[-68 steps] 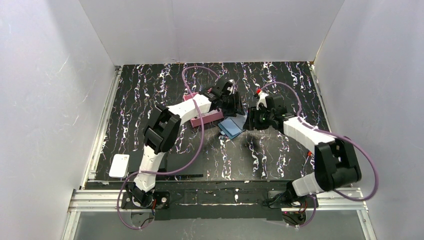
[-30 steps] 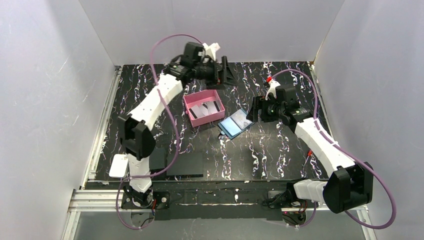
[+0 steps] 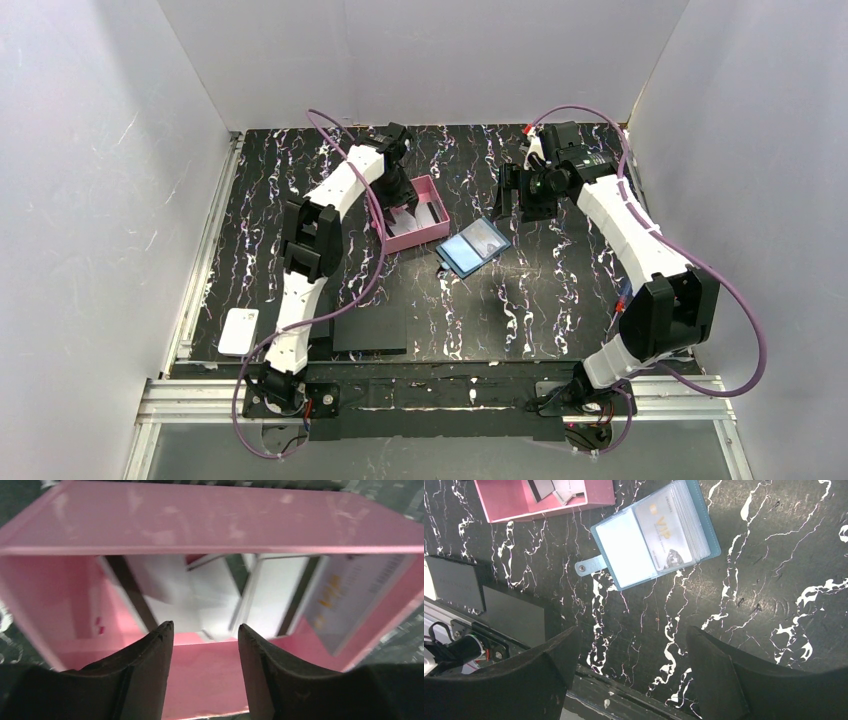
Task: Put the credit cards into the card holder
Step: Pick up the credit card from the storage box.
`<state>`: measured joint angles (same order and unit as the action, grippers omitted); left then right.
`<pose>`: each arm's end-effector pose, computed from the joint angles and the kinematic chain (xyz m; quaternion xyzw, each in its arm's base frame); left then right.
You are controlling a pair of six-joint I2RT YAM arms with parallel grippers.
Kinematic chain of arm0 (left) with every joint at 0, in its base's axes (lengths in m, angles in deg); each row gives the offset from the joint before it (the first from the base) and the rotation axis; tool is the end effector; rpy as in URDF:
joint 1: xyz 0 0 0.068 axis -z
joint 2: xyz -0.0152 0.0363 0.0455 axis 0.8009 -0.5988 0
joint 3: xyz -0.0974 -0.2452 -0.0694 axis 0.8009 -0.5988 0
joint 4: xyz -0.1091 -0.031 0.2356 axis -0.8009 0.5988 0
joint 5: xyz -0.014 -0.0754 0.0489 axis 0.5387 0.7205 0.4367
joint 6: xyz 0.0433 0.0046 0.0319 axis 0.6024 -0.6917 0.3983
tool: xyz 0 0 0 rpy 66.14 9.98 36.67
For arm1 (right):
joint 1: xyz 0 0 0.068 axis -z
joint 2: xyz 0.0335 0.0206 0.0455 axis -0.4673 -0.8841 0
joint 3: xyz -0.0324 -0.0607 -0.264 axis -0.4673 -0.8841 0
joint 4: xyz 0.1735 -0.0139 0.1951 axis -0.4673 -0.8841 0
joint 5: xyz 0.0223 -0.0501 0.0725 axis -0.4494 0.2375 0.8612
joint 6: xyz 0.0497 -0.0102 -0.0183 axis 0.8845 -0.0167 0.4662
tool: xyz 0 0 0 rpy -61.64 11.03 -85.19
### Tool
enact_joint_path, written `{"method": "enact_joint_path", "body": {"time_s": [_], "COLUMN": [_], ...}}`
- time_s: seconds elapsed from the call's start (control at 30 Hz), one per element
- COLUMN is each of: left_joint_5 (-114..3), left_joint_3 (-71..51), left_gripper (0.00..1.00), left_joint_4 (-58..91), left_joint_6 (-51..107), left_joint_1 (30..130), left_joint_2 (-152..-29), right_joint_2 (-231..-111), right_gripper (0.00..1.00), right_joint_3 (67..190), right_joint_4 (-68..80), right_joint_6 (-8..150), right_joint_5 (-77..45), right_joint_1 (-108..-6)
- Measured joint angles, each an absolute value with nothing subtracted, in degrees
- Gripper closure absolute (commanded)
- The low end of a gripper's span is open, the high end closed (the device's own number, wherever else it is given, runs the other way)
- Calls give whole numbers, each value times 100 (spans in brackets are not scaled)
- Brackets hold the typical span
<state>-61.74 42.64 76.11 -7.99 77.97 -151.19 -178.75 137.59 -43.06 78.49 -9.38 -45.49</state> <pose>0.4548 -0.2111 0.2054 -0.1891 0.9644 -0.1220 0.1389 0.3096 0.1075 0.3317 -0.0664 0.9414 0.1971 0.2655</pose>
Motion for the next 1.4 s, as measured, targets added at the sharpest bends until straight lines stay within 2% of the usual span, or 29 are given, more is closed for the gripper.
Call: {"method": "enact_joint_path", "body": {"time_s": [0.1, 0.23, 0.3, 0.37, 0.5, 0.67, 1.0, 1.23, 1.4], "left_joint_5": [-6533, -6887, -6965, -7029, -7092, -7208, -7743, -7872, -7920], "left_joint_3": [4375, 4613, 4707, 4884, 5254, 5291, 5287, 5289, 5289], "left_gripper": [50, 39, 37, 26, 24, 30, 55, 57, 63], "left_joint_4": [8098, 8546, 8673, 8798, 8903, 9008, 9296, 9377, 9541], "left_joint_6": [-954, -1024, -1037, -1035, -1107, -1146, -1247, -1120, -1009], "left_joint_1": [7797, 7799, 7808, 7810, 7810, 7869, 8020, 8020, 8018], "left_joint_2": [-15226, -15373, -15384, -15416, -15576, -15797, -15915, -15915, -15915], "right_joint_2": [-17875, -17875, -17875, -17875, -17871, -17843, -17696, -17659, -17659], "right_gripper": [15, 15, 15, 15, 15, 15, 15, 15, 15], "right_joint_3": [13759, 13759, 13759, 13759, 13755, 13678, 13460, 13460, 13460], "right_joint_4": [-4319, -4323, -4323, -4321, -4321, -4321, -4326, -4317, -4297], "right_joint_6": [7818, 7781, 7777, 7777, 7775, 7775, 7777, 7781, 7801], "right_joint_5": [-940, -940, -940, -940, -938, -938, -918, -916, -894], "right_joint_1": [-4549, -4546, -4544, -4544, -4544, -4544, -4544, -4544, -4544]}}
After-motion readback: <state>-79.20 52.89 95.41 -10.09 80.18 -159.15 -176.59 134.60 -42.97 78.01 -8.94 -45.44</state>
